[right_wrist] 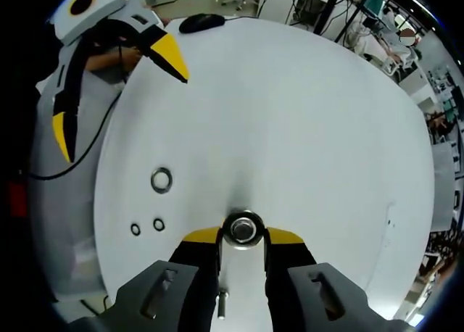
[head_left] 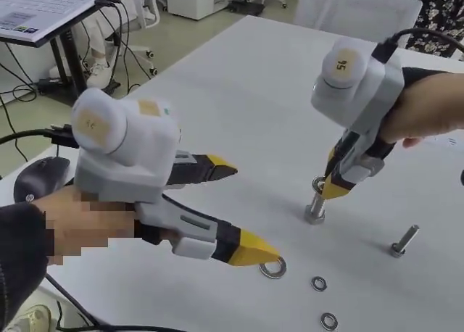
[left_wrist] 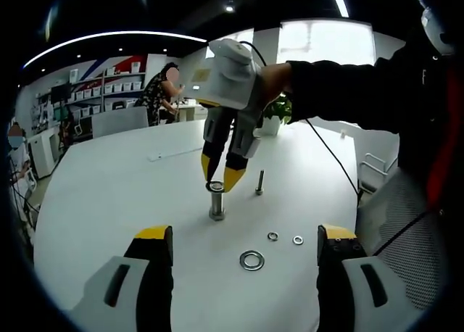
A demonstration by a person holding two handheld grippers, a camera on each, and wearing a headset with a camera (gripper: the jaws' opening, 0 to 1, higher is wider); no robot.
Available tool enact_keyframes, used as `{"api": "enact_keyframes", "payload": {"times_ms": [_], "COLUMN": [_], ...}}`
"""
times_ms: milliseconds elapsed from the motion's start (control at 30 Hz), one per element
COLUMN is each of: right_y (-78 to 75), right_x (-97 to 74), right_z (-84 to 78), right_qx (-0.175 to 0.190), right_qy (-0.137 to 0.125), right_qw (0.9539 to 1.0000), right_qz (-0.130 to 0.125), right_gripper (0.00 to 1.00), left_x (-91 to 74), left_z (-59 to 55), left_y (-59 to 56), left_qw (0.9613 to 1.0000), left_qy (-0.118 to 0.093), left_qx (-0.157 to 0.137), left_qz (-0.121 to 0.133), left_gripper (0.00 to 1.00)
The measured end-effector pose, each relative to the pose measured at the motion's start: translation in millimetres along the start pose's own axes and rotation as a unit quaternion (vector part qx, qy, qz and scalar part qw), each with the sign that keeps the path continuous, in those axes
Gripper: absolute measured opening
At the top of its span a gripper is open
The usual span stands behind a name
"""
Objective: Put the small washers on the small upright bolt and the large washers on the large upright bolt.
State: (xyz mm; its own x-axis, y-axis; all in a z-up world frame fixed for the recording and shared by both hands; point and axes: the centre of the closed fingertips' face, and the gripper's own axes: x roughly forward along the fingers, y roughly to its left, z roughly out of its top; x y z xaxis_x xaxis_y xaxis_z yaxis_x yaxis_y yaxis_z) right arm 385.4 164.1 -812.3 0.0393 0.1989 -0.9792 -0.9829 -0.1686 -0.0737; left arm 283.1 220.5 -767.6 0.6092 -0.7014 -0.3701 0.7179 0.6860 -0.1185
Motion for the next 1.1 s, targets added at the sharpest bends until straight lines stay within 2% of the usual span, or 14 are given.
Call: {"api": "enact_keyframes", "payload": {"times_ms": [433,1100], "right_y": [2.8,6.6], "right_x": [6.6,34.3], "right_z": [-2.2,-6.3], "right_qx": [0.001,0.01], "right_qy": [0.009,0.021], "right_qw": [0.9999,0.9995], "right_qz": [0.005,0.021], "right_gripper": [0.23,0.23], "left_x": [-0.3,-2.6], "left_z": [-3.8,-9.7], "left_y": [3.9,6.4], "left_qw": [1.0,0.9998], "left_qy": [0.005,0.008], "left_qx": [0.001,-0.004], "left_qz": [0.007,0.017], "left_gripper": [0.81,0.81]}}
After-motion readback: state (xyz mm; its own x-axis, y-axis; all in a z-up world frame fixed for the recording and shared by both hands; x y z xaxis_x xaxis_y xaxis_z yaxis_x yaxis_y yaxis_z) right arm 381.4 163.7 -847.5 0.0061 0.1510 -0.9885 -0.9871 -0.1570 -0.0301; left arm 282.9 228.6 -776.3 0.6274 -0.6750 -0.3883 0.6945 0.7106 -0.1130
